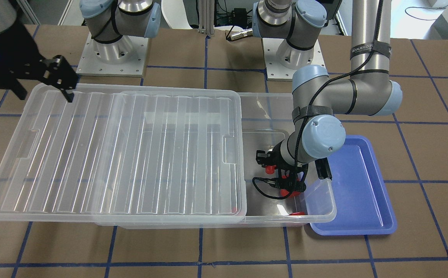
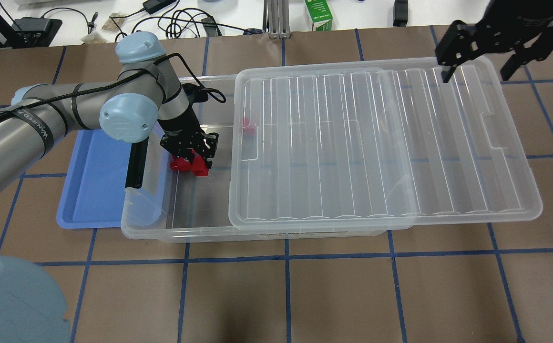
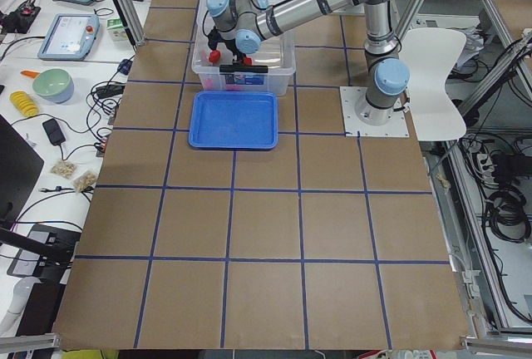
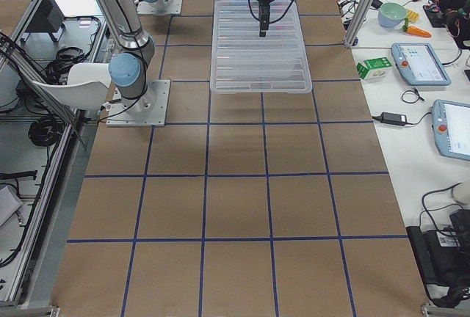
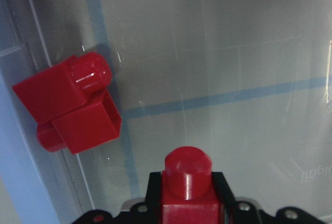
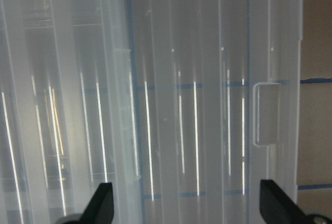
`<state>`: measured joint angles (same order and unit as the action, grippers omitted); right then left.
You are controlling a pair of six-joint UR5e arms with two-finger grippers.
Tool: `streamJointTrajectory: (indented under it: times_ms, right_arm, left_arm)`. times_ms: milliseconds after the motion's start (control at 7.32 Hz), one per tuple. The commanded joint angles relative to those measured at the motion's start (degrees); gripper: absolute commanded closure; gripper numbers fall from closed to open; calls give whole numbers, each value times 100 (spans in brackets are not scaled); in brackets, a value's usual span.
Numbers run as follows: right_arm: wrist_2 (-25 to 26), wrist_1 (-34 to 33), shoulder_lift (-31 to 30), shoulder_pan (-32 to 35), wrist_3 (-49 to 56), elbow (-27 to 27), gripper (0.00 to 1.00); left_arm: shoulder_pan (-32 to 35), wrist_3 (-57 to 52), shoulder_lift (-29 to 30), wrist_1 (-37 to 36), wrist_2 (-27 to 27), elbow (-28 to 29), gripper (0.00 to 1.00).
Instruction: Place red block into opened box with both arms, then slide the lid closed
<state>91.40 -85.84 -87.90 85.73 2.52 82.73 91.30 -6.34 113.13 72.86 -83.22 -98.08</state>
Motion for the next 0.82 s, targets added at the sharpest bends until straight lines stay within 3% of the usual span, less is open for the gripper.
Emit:
streamJointTrajectory:
  times_ms: [0,683]
  right_arm:
    - [35,-3,53,435,-401,42,0]
    - [36,-29,71,436,-339,77,0]
  left_arm:
    - [11,-8,69,-18,-10,-70,100]
    - [-7,18,130,-483,-36,-387,100]
